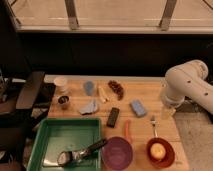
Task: Place fork in purple bowl
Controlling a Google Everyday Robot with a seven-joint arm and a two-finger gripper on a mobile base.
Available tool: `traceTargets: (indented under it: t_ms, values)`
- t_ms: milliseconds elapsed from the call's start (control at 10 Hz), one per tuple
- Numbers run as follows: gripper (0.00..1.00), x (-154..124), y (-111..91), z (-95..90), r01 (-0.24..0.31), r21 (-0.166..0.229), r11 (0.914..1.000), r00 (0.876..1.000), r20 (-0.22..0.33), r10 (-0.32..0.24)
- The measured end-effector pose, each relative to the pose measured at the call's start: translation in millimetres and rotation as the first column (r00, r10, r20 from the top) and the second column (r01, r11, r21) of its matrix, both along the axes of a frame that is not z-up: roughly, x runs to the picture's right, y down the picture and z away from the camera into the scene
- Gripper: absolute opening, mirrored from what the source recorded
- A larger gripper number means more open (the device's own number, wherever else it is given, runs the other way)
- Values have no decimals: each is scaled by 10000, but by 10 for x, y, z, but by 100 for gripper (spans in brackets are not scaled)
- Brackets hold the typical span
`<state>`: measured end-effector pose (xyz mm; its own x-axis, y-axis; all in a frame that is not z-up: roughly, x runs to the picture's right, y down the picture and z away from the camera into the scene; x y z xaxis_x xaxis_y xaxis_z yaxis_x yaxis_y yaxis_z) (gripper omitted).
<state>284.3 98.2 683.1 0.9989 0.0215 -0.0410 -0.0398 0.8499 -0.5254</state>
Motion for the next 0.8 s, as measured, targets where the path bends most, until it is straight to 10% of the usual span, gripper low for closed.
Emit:
traceTargets:
  t_ms: [300,500,700,800]
  values:
    - [65,-230,-39,13,2109,33,9775,9648,1601,-2087]
    - [65,-317,53,49,3904,263,9203,8840,2687,-3826]
    - [65,-354,174,191,5664,786,8204,7540,3523,-5544]
    - [65,-309,213,251,5990,853,7962,7289,3536,-5862]
